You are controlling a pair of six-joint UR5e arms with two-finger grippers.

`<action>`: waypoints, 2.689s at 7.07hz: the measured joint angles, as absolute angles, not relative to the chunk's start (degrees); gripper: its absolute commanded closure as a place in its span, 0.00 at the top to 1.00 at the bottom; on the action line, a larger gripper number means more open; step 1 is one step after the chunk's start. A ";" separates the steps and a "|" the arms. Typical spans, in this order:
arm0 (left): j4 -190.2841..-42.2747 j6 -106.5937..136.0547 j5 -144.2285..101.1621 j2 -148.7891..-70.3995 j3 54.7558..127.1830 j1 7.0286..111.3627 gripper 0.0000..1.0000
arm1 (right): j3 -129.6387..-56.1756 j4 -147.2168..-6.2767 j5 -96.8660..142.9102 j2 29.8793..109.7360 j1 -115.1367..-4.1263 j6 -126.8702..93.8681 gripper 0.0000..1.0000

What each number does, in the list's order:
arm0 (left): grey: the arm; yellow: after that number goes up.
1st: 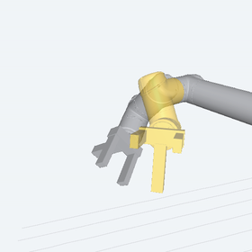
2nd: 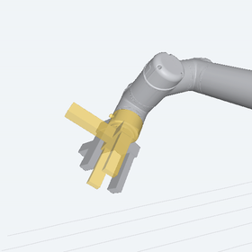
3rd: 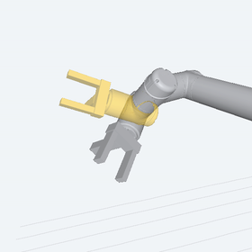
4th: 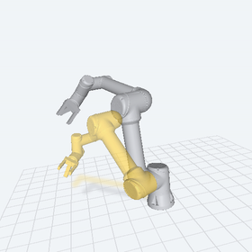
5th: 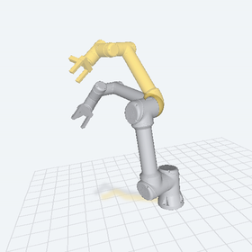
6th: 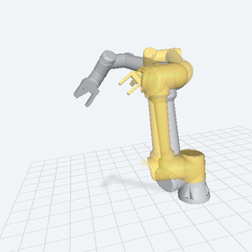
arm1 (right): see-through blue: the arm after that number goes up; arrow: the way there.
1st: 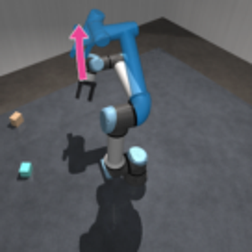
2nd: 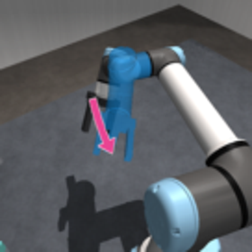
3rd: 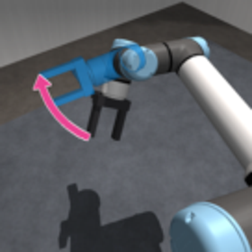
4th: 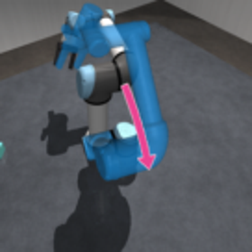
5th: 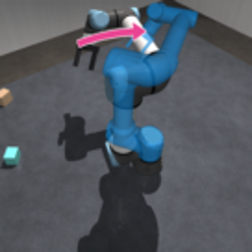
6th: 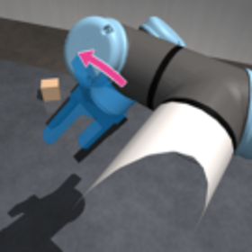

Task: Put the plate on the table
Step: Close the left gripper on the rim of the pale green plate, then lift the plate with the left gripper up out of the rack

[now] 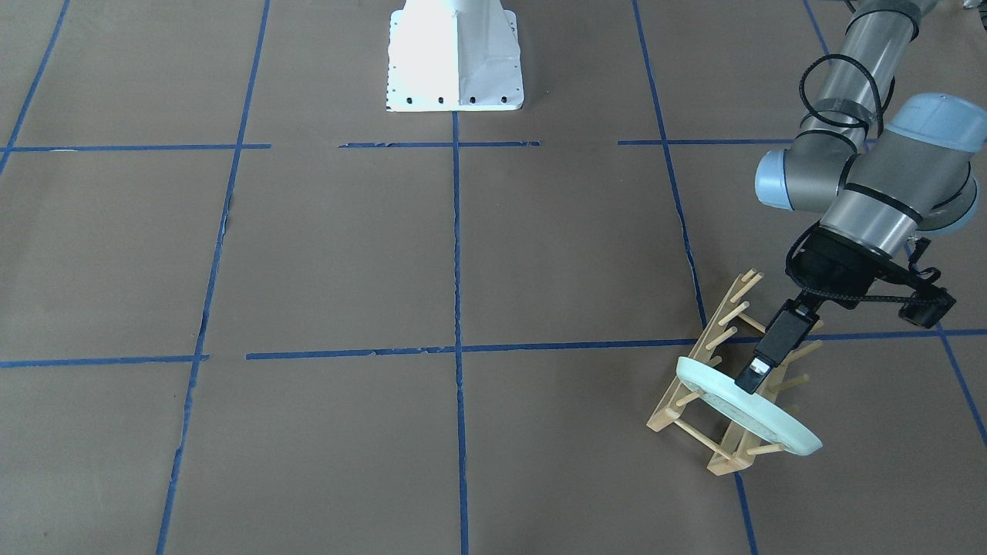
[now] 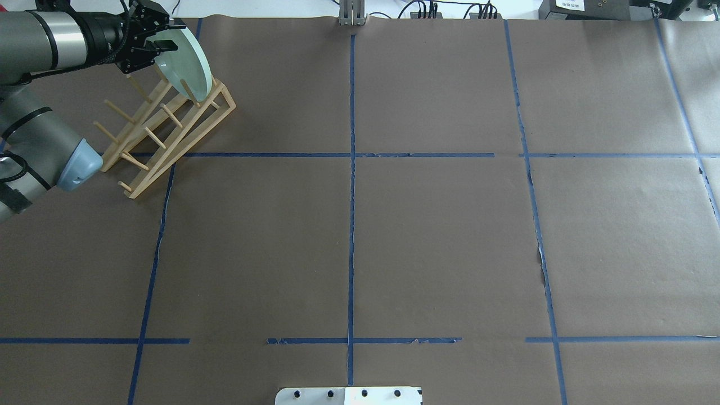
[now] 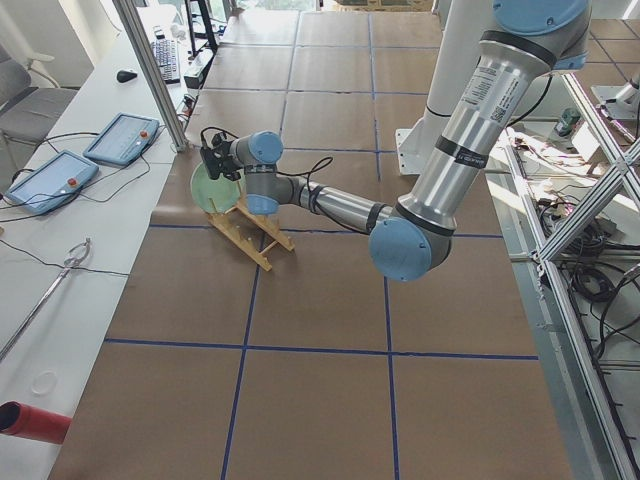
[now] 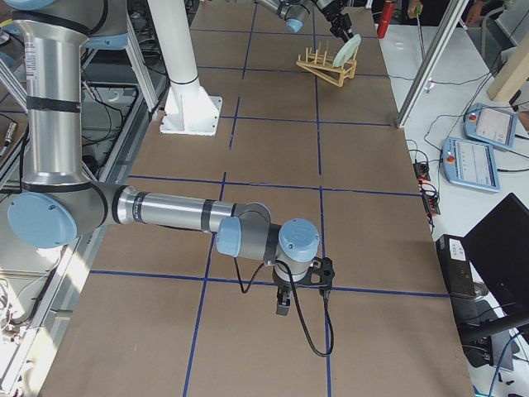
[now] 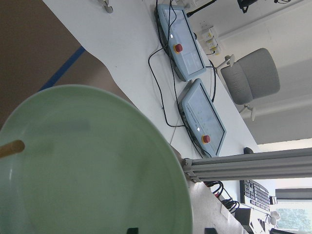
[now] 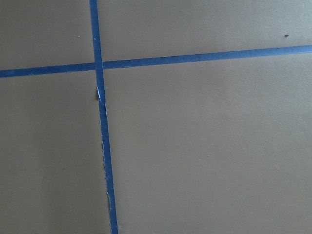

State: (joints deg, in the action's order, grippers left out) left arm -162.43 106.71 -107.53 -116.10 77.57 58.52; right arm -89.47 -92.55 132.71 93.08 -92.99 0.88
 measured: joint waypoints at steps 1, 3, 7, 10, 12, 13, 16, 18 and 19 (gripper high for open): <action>-161.90 106.53 -107.51 -116.43 77.43 58.70 0.53 | -89.47 -92.55 132.72 93.08 -92.99 0.88 1.00; -161.00 106.45 -107.49 -117.23 76.81 58.76 0.52 | -89.47 -92.55 132.72 93.08 -92.99 0.88 1.00; -160.84 106.44 -107.49 -117.56 76.33 58.71 0.17 | -89.47 -92.55 132.72 93.08 -92.99 0.88 1.00; -160.96 106.43 -107.59 -117.64 76.35 59.02 0.00 | -89.47 -92.55 132.71 93.08 -92.99 0.88 1.00; -161.06 106.35 -108.12 -117.55 76.60 60.91 0.00 | -89.47 -92.55 132.71 93.08 -92.99 0.88 1.00; -161.11 106.30 -109.09 -117.59 76.89 62.23 0.00 | -89.47 -92.55 132.72 93.07 -92.99 0.88 1.00; -161.47 106.65 -113.05 -117.68 77.42 65.27 0.00 | -89.47 -92.55 132.71 93.08 -92.99 0.88 1.00; -161.61 109.55 -117.78 -117.75 78.88 68.58 0.00 | -89.47 -92.55 132.71 93.08 -92.99 0.88 1.00; -161.63 111.26 -119.79 -117.93 79.66 70.18 0.00 | -89.47 -92.55 132.71 93.08 -92.99 0.88 1.00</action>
